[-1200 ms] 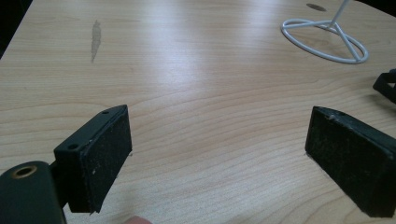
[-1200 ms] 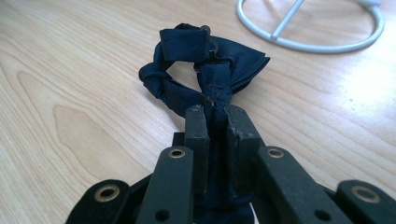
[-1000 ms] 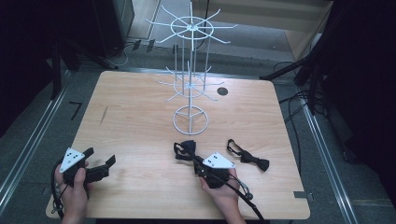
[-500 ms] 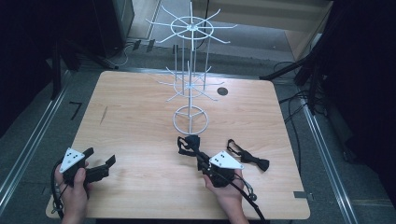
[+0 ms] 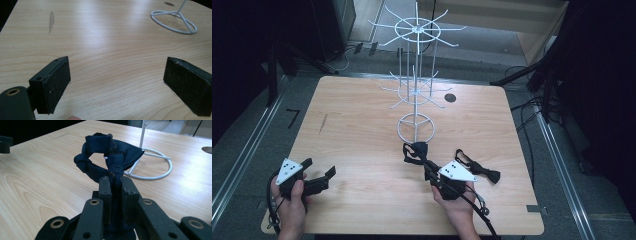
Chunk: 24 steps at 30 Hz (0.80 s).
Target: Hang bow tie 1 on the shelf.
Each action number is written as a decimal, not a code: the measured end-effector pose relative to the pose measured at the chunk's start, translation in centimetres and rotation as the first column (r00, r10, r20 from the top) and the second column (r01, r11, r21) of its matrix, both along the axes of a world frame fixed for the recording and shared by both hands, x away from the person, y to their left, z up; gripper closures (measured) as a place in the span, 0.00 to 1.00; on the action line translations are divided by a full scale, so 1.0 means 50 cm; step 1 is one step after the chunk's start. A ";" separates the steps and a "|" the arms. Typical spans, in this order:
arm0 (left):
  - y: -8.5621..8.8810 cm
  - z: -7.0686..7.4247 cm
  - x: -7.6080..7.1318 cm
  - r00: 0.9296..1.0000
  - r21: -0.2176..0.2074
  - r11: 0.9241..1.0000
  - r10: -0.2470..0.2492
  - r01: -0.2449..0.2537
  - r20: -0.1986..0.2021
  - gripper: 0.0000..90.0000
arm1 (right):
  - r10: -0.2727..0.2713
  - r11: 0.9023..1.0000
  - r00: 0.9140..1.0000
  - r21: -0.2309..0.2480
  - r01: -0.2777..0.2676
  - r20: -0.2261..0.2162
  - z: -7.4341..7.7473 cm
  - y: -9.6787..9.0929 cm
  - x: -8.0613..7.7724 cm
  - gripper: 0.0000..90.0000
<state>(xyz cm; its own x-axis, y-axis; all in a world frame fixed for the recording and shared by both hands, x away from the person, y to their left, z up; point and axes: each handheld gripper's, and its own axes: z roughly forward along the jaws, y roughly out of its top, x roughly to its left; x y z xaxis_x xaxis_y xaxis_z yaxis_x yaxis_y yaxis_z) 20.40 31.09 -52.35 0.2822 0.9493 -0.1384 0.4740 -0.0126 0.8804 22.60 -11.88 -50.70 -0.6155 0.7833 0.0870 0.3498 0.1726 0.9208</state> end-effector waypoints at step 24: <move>0.000 0.000 0.000 1.000 -0.001 1.000 -0.001 0.001 0.000 0.09 | -0.049 0.998 0.998 0.029 0.048 0.036 0.036 -0.017 0.004 0.91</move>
<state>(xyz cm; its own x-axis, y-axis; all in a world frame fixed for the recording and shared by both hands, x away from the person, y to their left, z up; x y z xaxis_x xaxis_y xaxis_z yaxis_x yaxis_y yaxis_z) 20.40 31.10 -52.35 0.2830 0.9490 -0.1390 0.4744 -0.0125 0.8802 22.78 -12.75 -48.91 -0.5804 0.8096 0.0875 0.3228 0.1301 0.9375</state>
